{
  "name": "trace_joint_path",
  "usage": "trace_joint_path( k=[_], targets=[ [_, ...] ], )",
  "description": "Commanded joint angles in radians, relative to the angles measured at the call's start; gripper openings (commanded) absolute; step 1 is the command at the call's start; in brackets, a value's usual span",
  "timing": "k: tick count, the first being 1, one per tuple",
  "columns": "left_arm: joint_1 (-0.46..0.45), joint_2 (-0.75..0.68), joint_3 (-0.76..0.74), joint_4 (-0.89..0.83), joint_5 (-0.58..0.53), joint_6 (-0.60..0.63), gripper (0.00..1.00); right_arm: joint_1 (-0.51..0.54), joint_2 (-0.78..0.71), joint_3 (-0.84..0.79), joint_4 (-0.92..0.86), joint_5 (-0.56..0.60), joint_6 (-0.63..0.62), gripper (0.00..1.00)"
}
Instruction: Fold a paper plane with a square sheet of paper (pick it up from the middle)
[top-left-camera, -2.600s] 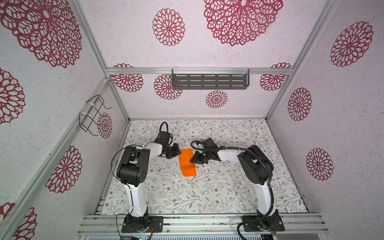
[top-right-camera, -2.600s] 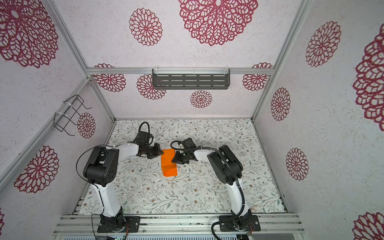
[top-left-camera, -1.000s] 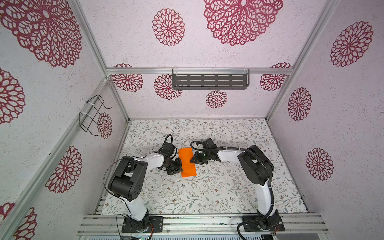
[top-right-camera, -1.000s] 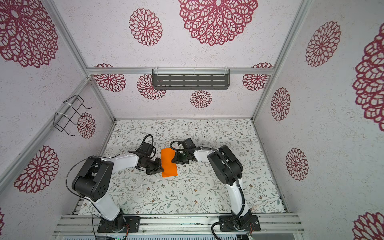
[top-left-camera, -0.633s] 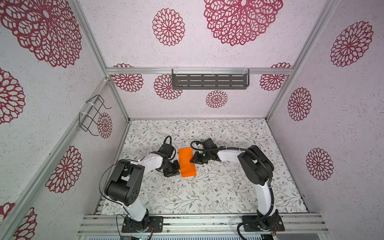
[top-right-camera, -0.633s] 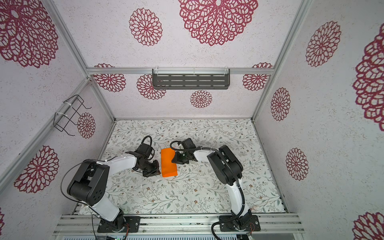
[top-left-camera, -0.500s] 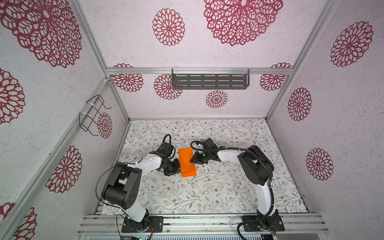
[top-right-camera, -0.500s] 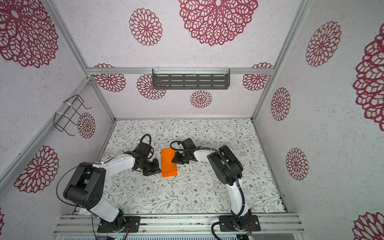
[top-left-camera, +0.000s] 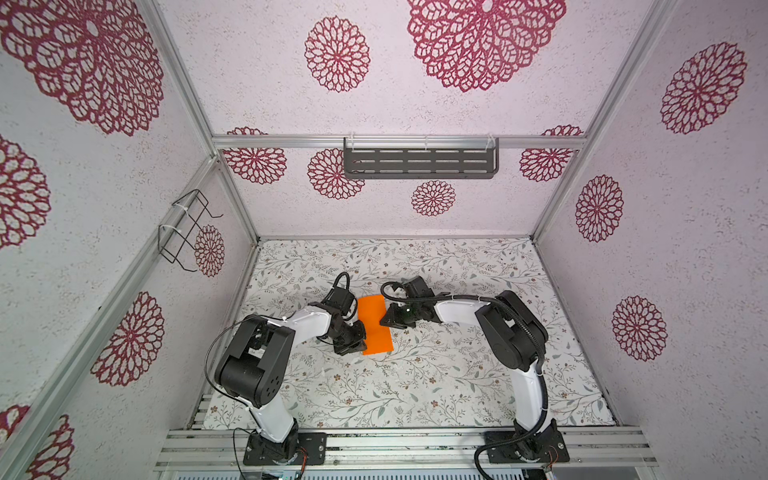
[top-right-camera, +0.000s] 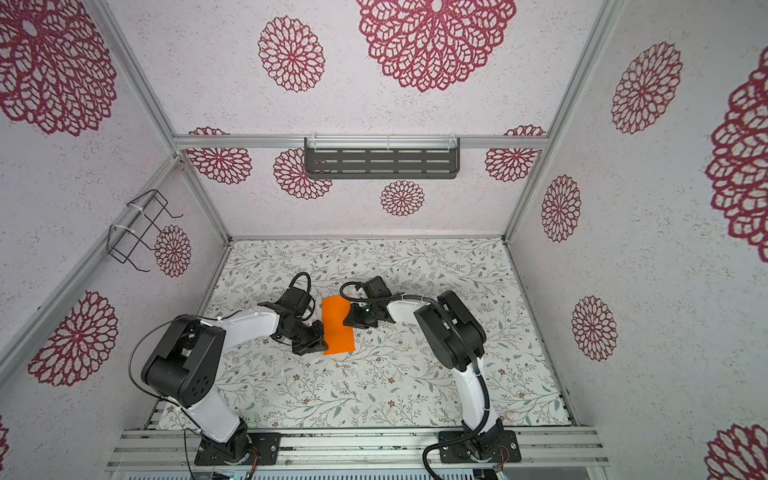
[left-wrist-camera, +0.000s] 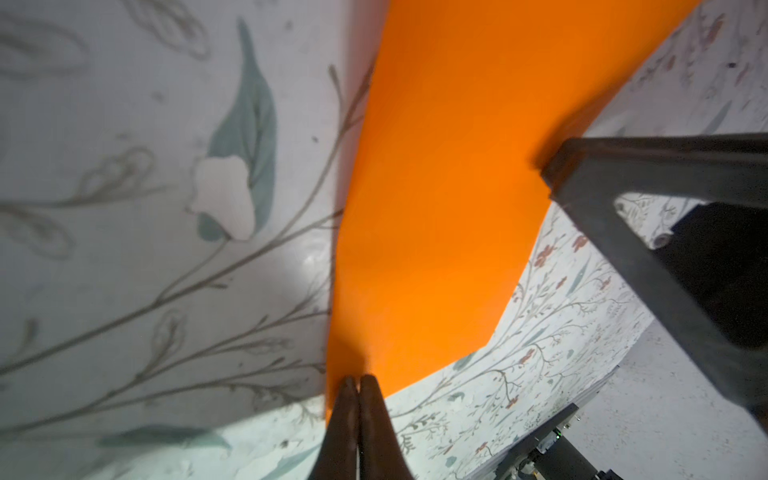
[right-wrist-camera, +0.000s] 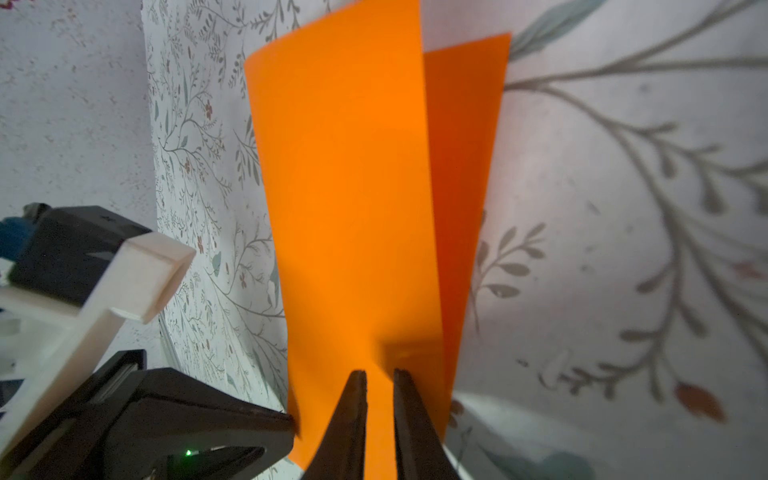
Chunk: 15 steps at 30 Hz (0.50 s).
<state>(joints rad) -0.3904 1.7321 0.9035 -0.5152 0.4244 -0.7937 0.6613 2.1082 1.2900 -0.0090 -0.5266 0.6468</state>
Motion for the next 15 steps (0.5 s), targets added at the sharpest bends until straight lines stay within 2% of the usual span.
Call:
trace_joint_path(
  k=[1, 8, 11, 15],
  targets=[
    [-0.004, 0.015, 0.007, -0.074, -0.052, 0.005, 0.05, 0.001, 0.079, -0.068, -0.207, 0.172, -0.012, 0.19],
    [-0.008, -0.037, -0.013, -0.23, -0.147, 0.045, 0.05, 0.001, 0.079, -0.066, -0.21, 0.178, -0.014, 0.19],
    [-0.008, -0.076, 0.011, -0.239, -0.162, 0.047, 0.07, 0.001, 0.071, -0.062, -0.207, 0.18, -0.017, 0.19],
    [-0.007, -0.123, 0.041, -0.162, -0.15, -0.011, 0.17, 0.001, 0.038, -0.051, -0.183, 0.165, -0.029, 0.2]
  ],
)
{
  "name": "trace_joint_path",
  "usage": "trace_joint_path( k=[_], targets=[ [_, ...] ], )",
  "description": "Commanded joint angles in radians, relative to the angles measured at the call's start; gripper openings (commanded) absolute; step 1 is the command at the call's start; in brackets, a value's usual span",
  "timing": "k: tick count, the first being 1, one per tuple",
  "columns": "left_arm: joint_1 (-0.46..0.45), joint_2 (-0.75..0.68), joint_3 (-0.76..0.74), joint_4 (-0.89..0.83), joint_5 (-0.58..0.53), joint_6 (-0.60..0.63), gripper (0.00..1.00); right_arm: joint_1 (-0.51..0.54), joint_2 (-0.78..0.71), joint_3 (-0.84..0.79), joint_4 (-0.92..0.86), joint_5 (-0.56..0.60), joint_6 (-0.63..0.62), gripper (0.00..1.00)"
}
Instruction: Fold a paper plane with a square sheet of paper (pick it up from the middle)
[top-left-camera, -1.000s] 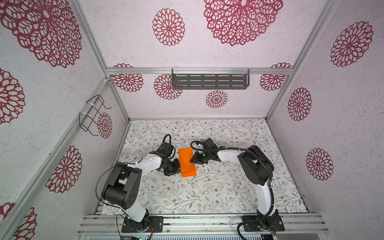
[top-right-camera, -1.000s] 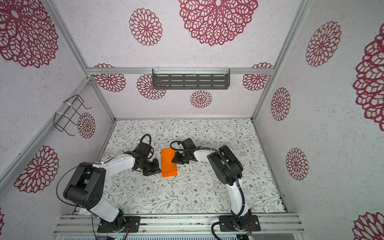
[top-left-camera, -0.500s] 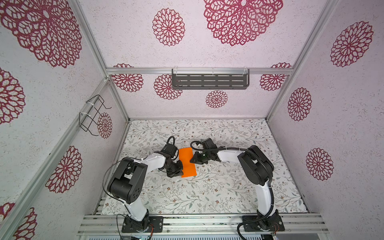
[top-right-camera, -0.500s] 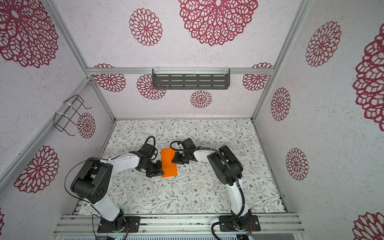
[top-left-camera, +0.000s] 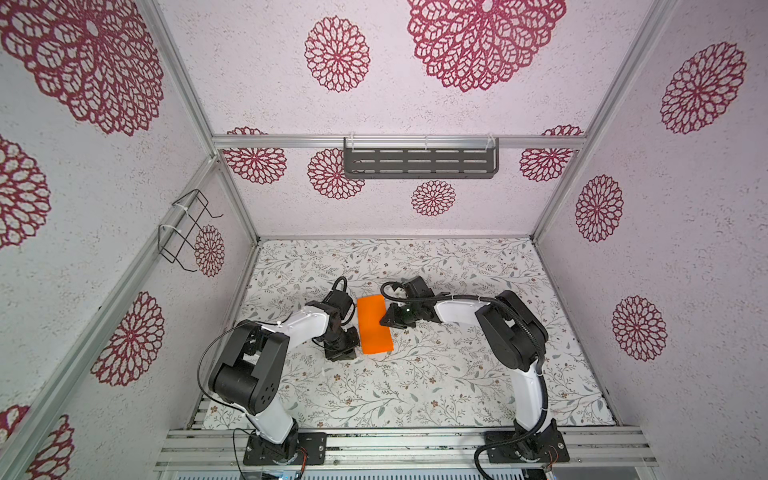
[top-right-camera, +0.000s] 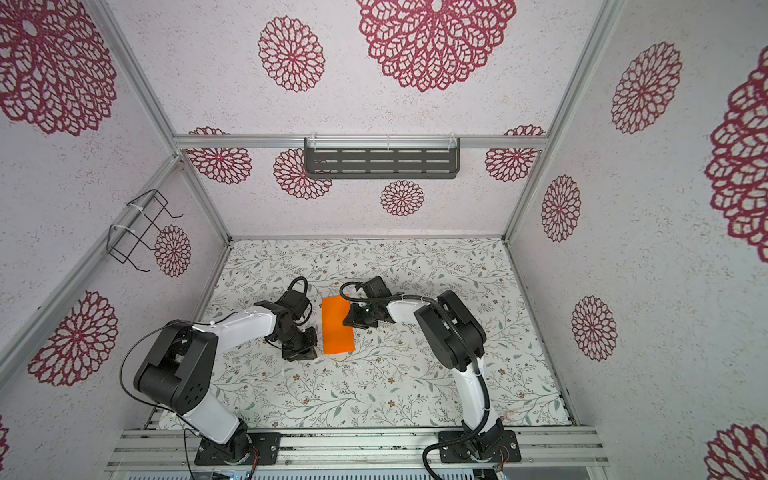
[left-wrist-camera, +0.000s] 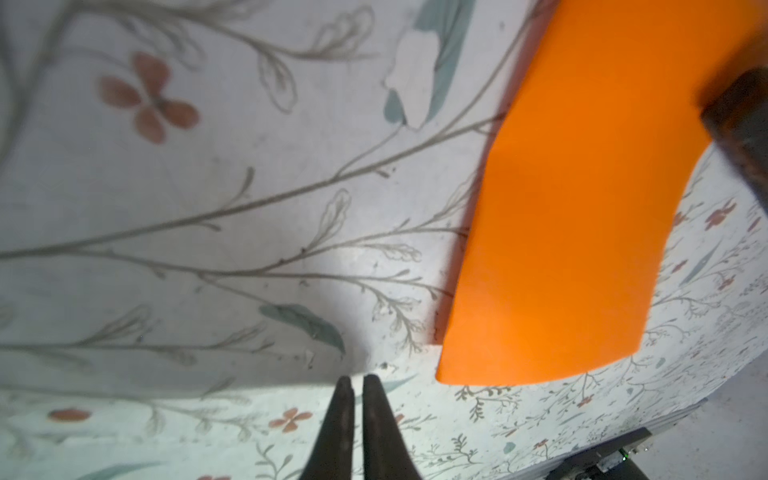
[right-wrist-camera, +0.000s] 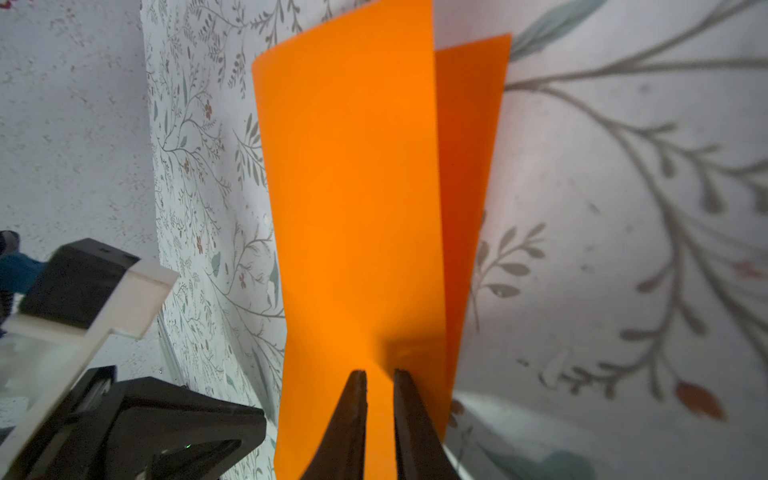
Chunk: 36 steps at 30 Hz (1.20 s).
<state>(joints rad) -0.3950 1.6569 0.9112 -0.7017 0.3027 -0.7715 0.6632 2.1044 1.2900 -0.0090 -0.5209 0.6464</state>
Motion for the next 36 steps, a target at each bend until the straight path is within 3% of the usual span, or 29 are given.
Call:
trace_joint_path(
  k=[1, 8, 16, 24, 36],
  targets=[
    [-0.002, -0.049, 0.034, 0.052, -0.027, -0.051, 0.21, -0.001, 0.029, -0.05, -0.169, 0.152, -0.03, 0.2],
    [0.004, 0.0, -0.009, 0.249, 0.078, -0.185, 0.39, 0.0, -0.031, 0.011, -0.083, 0.047, -0.029, 0.27],
    [0.002, 0.068, 0.008, 0.245, 0.105, -0.203, 0.47, -0.006, -0.126, 0.029, 0.003, -0.008, -0.004, 0.41],
    [-0.028, 0.128, 0.081, 0.273, 0.209, -0.172, 0.49, -0.06, -0.28, -0.112, 0.1, 0.11, 0.054, 0.43],
    [-0.088, 0.297, 0.313, 0.23, 0.239, -0.122, 0.54, -0.119, -0.49, -0.273, 0.075, 0.338, 0.081, 0.43]
  ],
)
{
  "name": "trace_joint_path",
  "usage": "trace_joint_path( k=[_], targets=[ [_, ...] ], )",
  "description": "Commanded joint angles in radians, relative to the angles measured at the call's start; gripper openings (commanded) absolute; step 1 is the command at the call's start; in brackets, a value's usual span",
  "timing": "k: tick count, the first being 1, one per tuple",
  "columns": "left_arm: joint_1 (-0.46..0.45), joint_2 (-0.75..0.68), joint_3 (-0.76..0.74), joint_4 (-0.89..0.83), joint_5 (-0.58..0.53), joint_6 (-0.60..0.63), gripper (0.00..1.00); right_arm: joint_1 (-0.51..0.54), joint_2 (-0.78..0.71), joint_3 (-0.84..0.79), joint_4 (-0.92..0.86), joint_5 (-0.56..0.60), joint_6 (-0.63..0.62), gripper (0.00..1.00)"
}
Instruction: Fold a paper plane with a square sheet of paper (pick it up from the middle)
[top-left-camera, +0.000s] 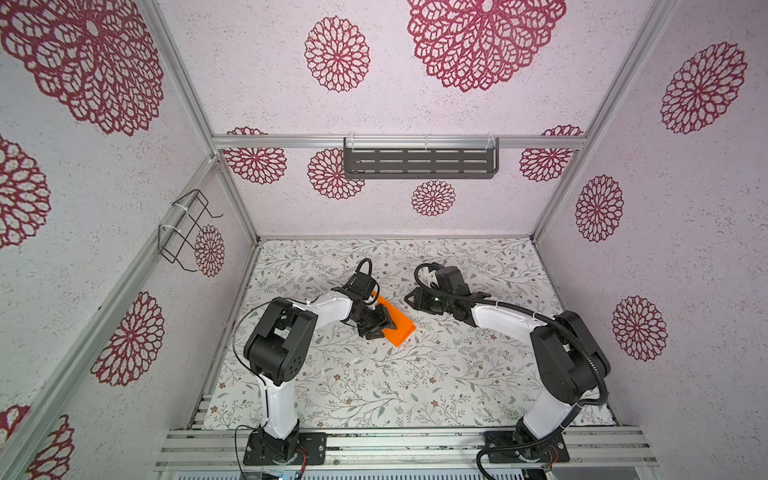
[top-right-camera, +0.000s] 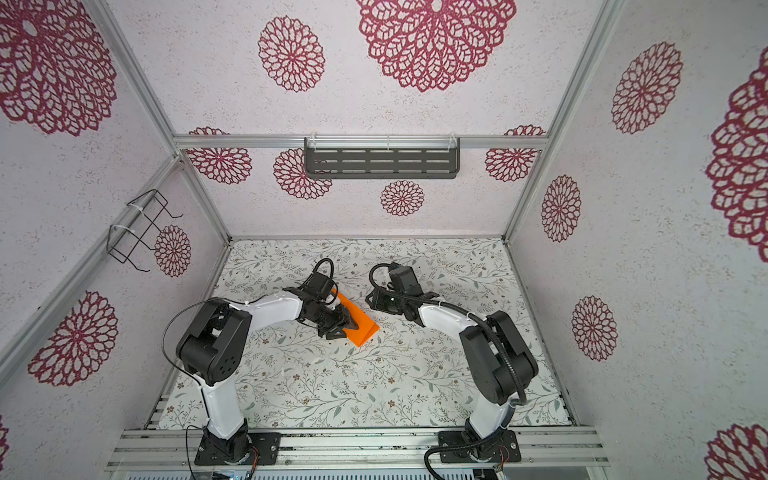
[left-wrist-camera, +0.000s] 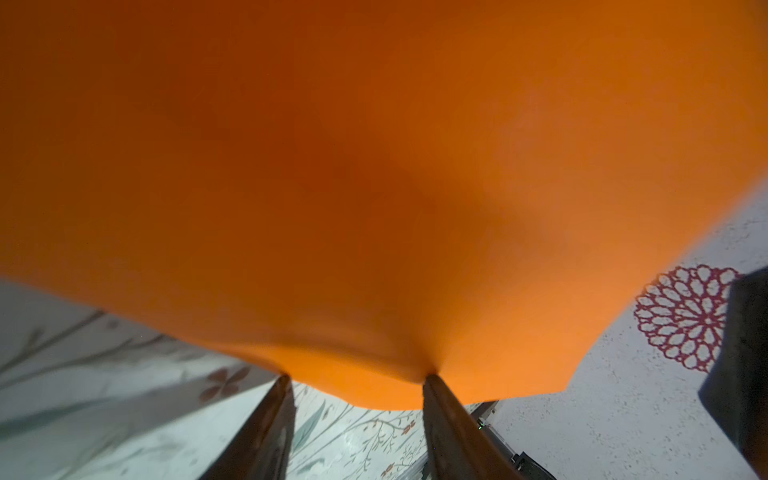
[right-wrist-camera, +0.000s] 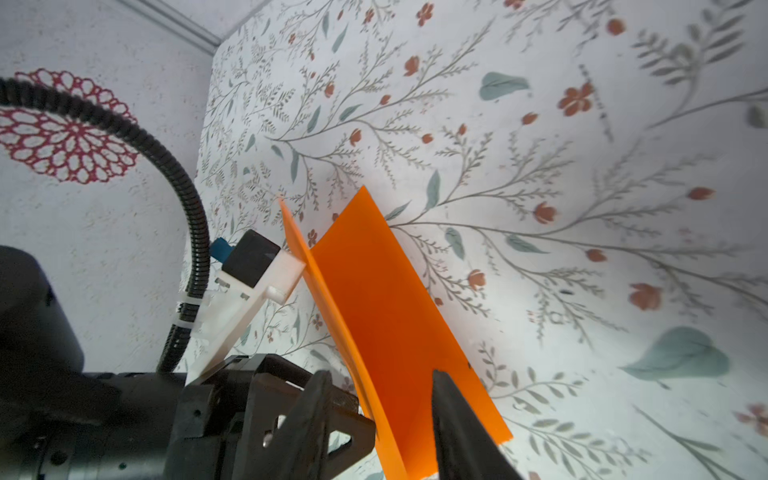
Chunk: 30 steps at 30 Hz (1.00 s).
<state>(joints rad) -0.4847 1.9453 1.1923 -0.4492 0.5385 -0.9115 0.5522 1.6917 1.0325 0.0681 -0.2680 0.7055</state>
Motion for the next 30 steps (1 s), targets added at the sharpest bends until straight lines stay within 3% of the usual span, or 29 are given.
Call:
trace_joint_path(
  k=[1, 8, 14, 20, 30],
  targets=[
    [0.005, 0.005, 0.032, -0.035, -0.004, 0.023, 0.55, -0.011, -0.093, -0.022, -0.007, 0.095, 0.02, 0.43],
    [0.088, -0.101, -0.01, -0.052, -0.009, 0.1, 0.54, 0.023, -0.155, -0.016, -0.054, 0.128, 0.003, 0.42],
    [0.134, -0.091, -0.004, -0.01, -0.062, 0.136, 0.36, 0.109, -0.137, 0.042, -0.085, 0.142, -0.022, 0.36],
    [0.152, -0.011, 0.043, 0.046, -0.068, 0.142, 0.25, 0.192, -0.027, 0.114, -0.077, 0.099, -0.045, 0.28],
    [0.153, 0.085, 0.085, 0.071, -0.065, 0.132, 0.2, 0.212, 0.173, 0.244, -0.172, 0.059, -0.001, 0.24]
  ],
)
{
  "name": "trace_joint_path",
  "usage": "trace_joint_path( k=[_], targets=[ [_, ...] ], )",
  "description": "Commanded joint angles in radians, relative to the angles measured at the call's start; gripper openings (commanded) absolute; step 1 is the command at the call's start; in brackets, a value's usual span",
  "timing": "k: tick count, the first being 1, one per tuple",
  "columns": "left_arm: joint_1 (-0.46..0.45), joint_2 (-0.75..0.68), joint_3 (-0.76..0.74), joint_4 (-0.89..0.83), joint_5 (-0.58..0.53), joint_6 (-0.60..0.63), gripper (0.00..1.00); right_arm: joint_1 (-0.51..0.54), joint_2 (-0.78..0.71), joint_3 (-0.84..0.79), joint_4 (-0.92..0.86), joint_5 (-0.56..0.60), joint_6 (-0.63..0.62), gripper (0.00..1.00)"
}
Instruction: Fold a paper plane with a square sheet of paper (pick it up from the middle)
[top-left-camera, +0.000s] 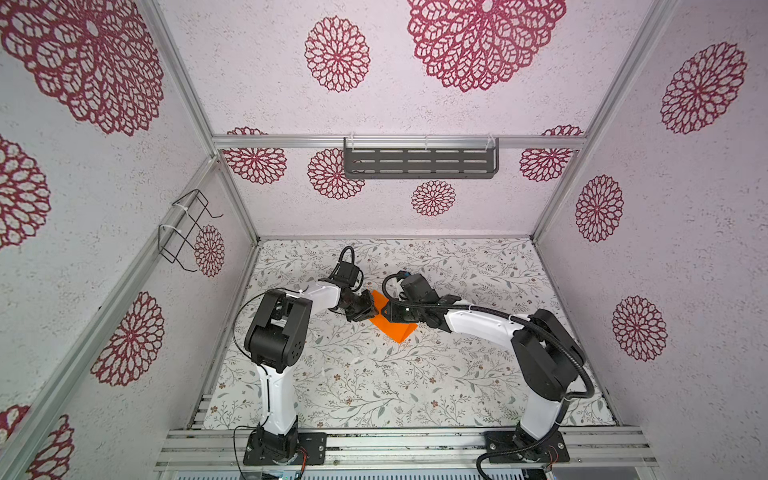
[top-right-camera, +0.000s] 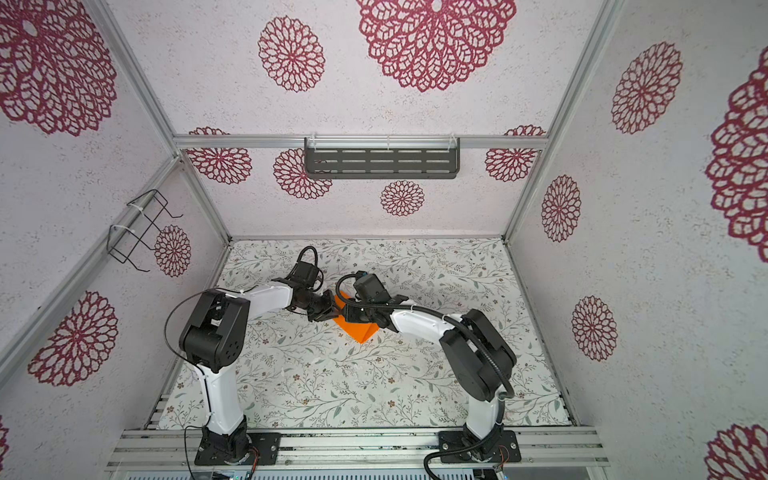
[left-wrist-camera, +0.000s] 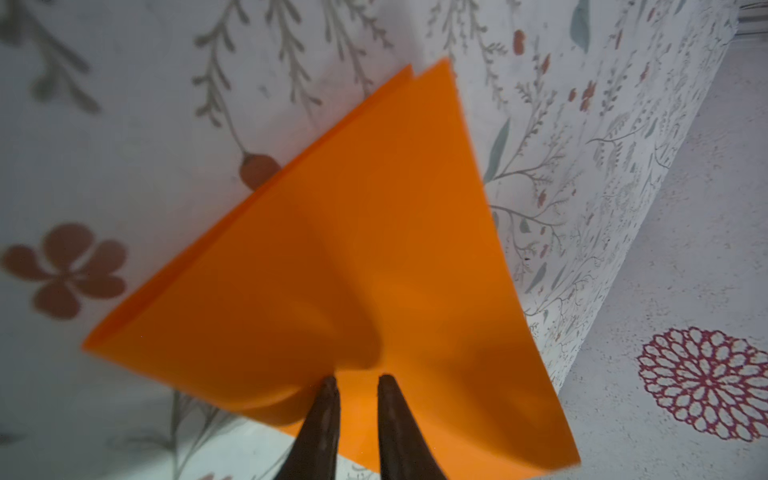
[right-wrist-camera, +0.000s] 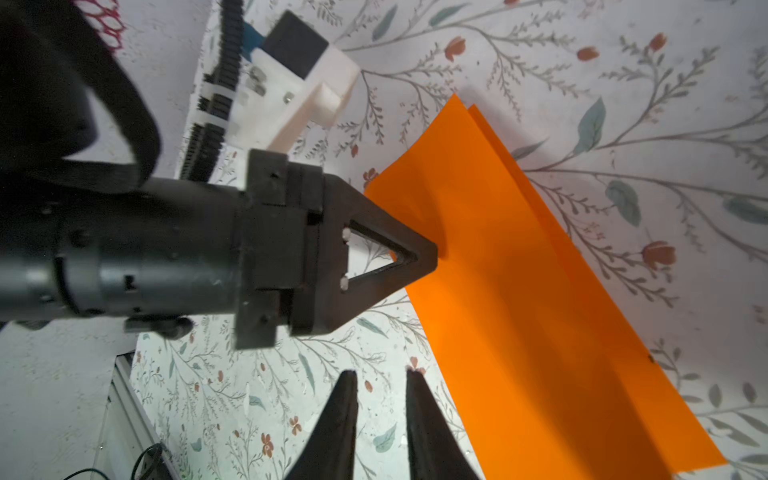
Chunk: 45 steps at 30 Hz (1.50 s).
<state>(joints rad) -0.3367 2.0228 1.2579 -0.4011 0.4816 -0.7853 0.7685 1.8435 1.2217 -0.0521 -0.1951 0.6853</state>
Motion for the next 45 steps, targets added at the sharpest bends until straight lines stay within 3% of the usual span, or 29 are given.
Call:
trace_joint_path(
  k=[1, 12, 45],
  targets=[
    [0.005, 0.008, 0.017, 0.026, -0.006, 0.006, 0.2, -0.006, 0.042, 0.07, -0.062, -0.022, 0.024, 0.24],
    [0.005, -0.011, 0.009, 0.028, 0.018, 0.025, 0.18, -0.025, 0.184, 0.132, -0.107, -0.138, 0.07, 0.18],
    [0.036, 0.004, -0.042, 0.016, 0.001, 0.03, 0.12, -0.032, 0.283, 0.228, -0.188, -0.205, 0.034, 0.12]
  ],
)
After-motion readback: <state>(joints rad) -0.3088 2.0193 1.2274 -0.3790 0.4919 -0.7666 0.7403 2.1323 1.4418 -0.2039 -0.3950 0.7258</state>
